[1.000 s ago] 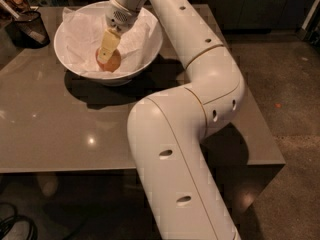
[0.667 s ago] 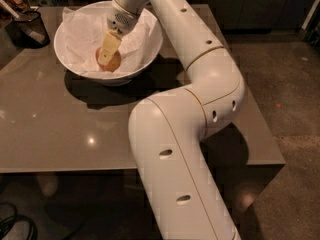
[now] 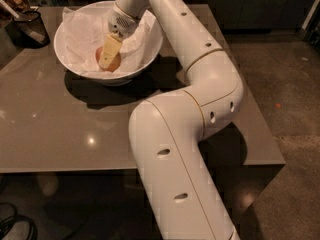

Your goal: Pick apple from white bowl

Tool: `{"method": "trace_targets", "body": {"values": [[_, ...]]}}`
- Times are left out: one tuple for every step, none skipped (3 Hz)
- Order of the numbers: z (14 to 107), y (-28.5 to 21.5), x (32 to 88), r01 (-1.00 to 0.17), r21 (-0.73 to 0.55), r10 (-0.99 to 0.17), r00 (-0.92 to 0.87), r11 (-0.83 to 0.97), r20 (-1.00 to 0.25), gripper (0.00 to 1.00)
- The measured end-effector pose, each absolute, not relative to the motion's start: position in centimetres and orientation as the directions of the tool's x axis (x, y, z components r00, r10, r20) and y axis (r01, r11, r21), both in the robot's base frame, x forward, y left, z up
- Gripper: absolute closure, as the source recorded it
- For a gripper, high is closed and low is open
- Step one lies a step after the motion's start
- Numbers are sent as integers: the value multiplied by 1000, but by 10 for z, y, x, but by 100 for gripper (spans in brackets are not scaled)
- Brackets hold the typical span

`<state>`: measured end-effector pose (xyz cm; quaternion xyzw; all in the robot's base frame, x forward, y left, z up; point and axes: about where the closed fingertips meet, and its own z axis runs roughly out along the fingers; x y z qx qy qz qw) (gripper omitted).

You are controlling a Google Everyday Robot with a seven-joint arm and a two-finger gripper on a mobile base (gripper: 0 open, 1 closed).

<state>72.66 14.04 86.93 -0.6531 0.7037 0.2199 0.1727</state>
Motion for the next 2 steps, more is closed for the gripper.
{"method": "trace_targets", "body": {"values": [[864,142,727,-995,92,-840,-83,40,-536,51],[864,142,727,-995,92,-840,-83,40,-536,74]]}}
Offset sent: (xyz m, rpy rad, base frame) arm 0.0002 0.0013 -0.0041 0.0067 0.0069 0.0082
